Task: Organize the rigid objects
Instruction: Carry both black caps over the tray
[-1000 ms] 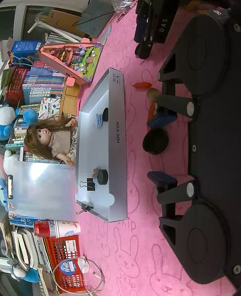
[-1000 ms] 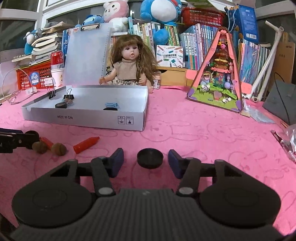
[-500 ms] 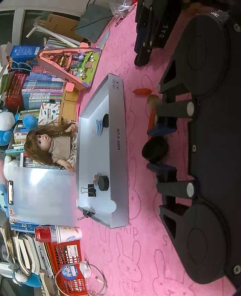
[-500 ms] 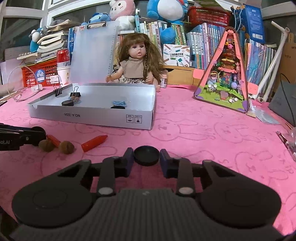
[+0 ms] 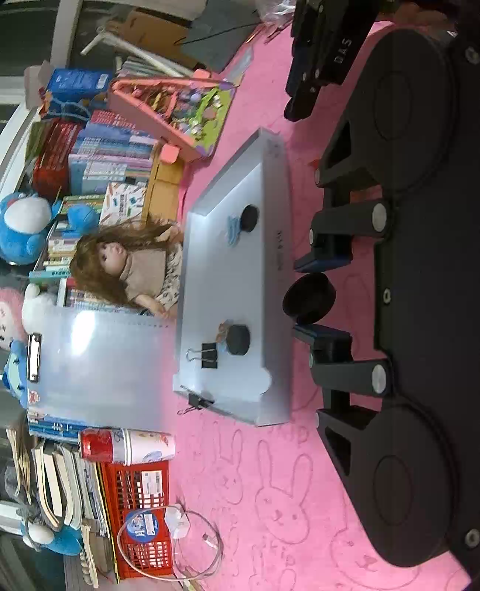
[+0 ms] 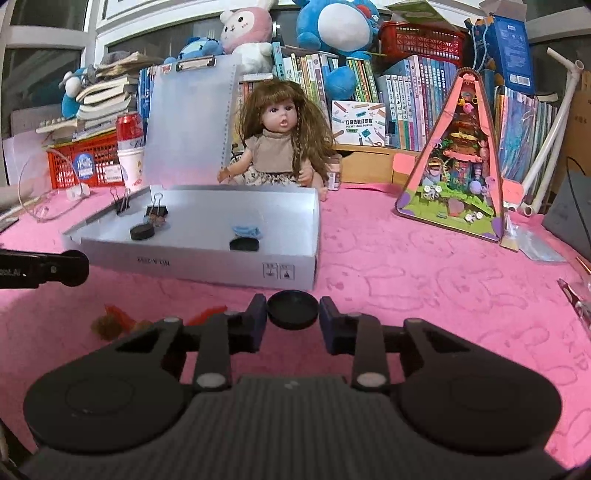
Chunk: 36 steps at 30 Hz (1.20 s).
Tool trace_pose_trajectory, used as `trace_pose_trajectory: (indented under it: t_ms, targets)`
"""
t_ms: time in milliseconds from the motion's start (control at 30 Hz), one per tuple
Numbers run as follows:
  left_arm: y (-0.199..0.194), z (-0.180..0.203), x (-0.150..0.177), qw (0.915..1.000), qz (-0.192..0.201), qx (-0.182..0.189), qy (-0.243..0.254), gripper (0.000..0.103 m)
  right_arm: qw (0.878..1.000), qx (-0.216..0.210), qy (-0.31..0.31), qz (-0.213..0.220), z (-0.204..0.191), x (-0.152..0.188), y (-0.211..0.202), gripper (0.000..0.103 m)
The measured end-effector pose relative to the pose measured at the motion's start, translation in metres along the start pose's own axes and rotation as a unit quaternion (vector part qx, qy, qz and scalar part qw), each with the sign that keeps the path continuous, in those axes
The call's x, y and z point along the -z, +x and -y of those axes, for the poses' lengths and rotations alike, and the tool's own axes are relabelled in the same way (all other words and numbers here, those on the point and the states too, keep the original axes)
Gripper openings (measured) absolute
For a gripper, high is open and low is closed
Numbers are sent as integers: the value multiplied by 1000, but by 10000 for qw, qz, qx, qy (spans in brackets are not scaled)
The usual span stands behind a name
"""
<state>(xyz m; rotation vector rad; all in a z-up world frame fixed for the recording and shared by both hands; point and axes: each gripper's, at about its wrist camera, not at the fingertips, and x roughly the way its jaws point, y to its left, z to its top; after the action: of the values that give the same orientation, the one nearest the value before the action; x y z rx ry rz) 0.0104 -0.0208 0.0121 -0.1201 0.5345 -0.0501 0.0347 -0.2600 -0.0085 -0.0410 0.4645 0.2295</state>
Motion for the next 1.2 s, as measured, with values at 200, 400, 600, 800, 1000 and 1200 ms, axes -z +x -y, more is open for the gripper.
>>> trace_pose_trajectory:
  t_ms: [200, 400, 600, 800, 1000, 1200]
  targets:
    - [8, -8, -22, 9998, 90, 10, -176, 28, 10000, -34, 71, -26, -3, -17, 8, 35]
    - [22, -16, -42, 9995, 65, 4, -302, 28, 9994, -173, 238, -189, -4, -36, 24, 35]
    - [41, -26, -64, 9990, -92, 58, -442, 28, 9972, -348, 359, -563, -1, -59, 48, 36]
    - [70, -38, -80, 9972, -395, 73, -626, 28, 9922, -516, 442, -1049, -1, -77, 82, 36]
    - [94, -41, -81, 9959, -655, -27, -625, 28, 9890, -545, 240, -1351, -14, -80, 104, 36]
    - [113, -43, -79, 9931, -982, 27, -649, 28, 9854, -551, 55, -1610, -26, -79, 119, 36]
